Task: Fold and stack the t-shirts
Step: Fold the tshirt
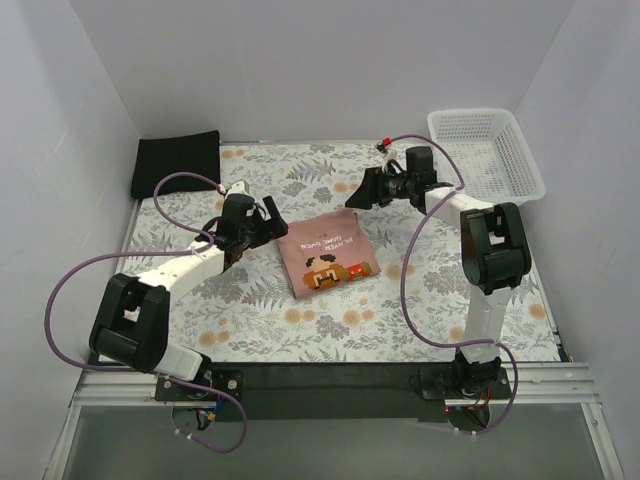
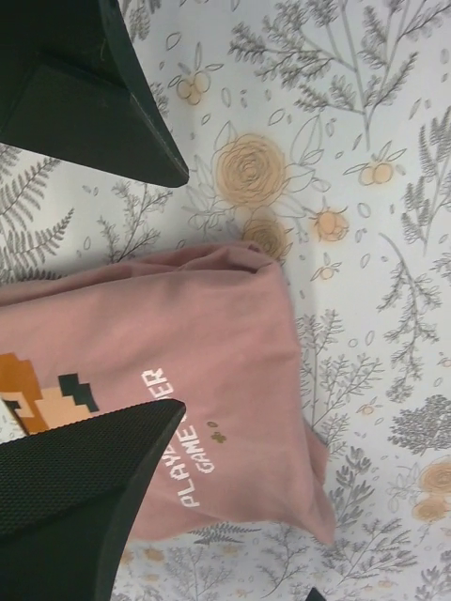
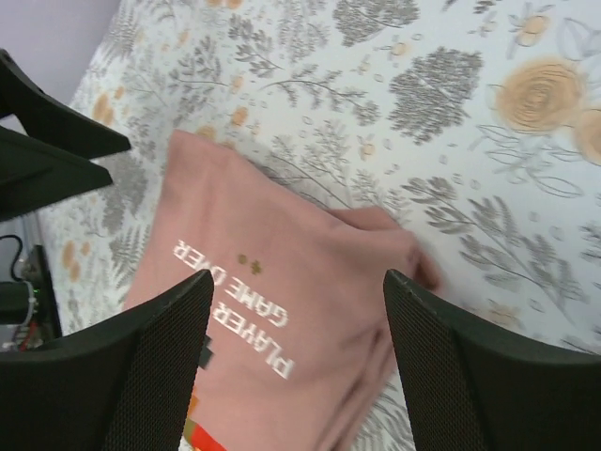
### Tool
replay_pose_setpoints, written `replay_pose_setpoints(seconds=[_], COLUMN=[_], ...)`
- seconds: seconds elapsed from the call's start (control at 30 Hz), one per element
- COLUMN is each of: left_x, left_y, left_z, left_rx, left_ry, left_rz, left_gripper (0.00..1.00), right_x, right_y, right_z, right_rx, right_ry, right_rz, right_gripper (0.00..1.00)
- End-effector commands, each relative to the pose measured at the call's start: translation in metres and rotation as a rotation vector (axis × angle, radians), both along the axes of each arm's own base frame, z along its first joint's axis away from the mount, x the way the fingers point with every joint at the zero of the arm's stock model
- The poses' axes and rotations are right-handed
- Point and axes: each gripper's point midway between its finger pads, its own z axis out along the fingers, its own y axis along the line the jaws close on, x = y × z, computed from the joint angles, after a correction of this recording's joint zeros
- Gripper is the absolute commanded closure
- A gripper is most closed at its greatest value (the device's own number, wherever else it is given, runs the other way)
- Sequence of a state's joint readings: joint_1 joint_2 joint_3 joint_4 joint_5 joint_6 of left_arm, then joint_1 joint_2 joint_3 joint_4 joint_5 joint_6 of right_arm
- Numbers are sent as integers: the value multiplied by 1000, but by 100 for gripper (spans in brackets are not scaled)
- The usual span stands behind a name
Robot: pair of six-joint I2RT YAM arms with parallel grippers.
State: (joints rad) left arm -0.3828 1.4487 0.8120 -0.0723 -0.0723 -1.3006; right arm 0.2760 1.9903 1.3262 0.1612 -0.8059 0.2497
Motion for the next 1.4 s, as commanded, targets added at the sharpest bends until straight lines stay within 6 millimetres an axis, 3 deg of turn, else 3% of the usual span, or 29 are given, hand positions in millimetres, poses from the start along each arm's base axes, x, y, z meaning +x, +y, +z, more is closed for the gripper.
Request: replay_pose_setpoints(seconds=[0.0,0.1,0.13,0.2,0.23,0.43,0.63,0.93,1.0,1.07,1.13,1.37], left_x=[20,29,32,38,37,42,44,48,49,49,49,49], left_y=[10,3,4,4,1,-6,-22,-29,-30,-32,-33,-37], left_z=[8,4,3,0,0,-2,-18,-24,-22,-21,-15,5], left_rx=[47,34,58,80,81,42,4,-5,-8,-10,-15,-12], left_ry=[-92,-102,-110,-99,-102,-123,-86,-76,-83,-87,-100,-170], left_rz=[3,-60,-87,-111,-156,-262,-352,-391,-397,-407,-416,-456], left_gripper=[4,6,7,9,10,20,34,67,76,87,100,100], right_x=[16,25,24,28,28,31,29,25,25,23,20,9], right_y=[-16,-12,-10,-7,-7,0,4,8,8,8,8,-1], right_z=[-6,-15,-28,-27,-38,-47,-51,-36,-31,-28,-23,-8], right_rx=[-60,-58,-58,-41,-46,-11,23,66,74,78,80,33], right_ry=[-106,-125,-98,-90,-89,-79,-67,-82,-87,-86,-92,-126], right_rz=[35,88,112,132,153,217,253,292,298,301,304,261], right_gripper=[20,21,22,23,23,27,35,62,73,98,99,99])
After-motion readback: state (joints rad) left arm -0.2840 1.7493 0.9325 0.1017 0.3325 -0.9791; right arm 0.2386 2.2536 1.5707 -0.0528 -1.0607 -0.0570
